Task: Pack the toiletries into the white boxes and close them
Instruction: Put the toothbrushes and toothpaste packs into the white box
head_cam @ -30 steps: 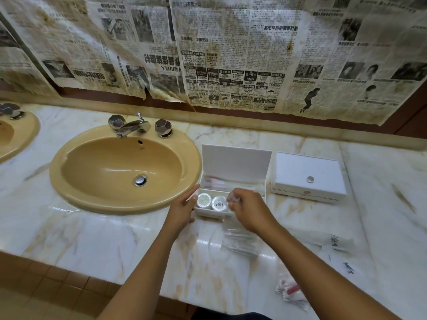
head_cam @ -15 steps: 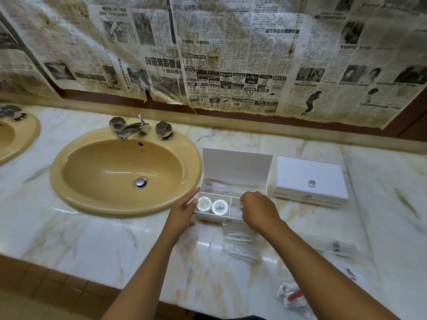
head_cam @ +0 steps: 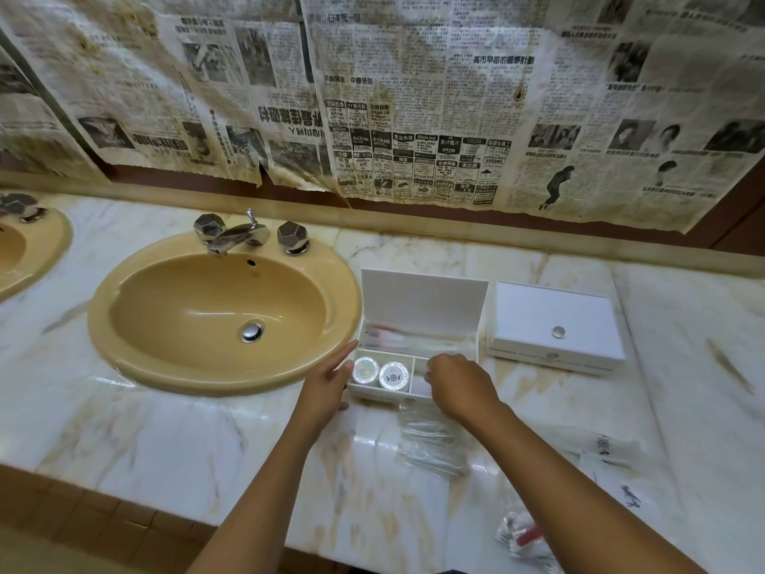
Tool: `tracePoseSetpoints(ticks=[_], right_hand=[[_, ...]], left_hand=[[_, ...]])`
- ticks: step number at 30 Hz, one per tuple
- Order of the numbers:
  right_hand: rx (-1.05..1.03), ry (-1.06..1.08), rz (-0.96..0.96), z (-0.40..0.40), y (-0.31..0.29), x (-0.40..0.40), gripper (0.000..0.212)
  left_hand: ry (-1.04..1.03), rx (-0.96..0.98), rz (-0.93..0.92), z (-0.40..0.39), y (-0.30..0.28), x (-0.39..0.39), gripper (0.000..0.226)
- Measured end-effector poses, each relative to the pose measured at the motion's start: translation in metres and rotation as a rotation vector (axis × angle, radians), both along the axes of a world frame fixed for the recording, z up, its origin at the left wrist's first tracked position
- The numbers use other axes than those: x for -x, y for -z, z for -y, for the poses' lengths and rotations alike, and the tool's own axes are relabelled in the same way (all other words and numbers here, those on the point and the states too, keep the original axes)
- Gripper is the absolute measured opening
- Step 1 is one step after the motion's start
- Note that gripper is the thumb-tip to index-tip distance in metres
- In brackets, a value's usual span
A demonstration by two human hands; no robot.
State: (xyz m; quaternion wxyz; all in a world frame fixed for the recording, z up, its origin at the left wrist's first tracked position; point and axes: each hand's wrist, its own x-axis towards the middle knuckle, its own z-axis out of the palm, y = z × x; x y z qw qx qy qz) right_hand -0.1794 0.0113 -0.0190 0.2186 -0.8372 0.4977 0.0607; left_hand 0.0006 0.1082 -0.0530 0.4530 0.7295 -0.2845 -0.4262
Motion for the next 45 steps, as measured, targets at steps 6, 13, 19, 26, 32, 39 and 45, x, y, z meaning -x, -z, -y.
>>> tracePoseSetpoints(ticks=[6, 13, 19, 26, 32, 39, 45], right_hand=[[-0.061, 0.077, 0.201, 0.002, -0.005, -0.003, 0.037], [-0.103, 0.118, 0.351, 0.007, -0.017, -0.001, 0.035], [-0.187, 0.218, 0.505, 0.008, -0.019, 0.005, 0.032], [-0.121, 0.17, 0.376, 0.007, -0.009, 0.001, 0.012], [-0.015, 0.085, 0.288, 0.007, 0.004, 0.0, 0.021], [0.022, -0.004, 0.125, 0.0, 0.01, 0.0, 0.043], [0.038, -0.029, 0.132, 0.0, 0.009, 0.0, 0.041]], left_hand=[[-0.003, 0.009, 0.002, 0.0, 0.0, 0.001, 0.033], [0.003, 0.009, 0.003, 0.0, 0.0, 0.001, 0.033], [0.006, 0.014, 0.002, 0.0, 0.0, 0.0, 0.033], [0.001, 0.005, 0.003, 0.0, 0.002, 0.0, 0.035], [0.002, 0.009, 0.001, -0.001, 0.002, 0.0, 0.035], [0.007, 0.016, -0.008, 0.0, 0.0, 0.0, 0.033], [0.015, 0.013, -0.002, -0.001, 0.001, -0.001, 0.033]])
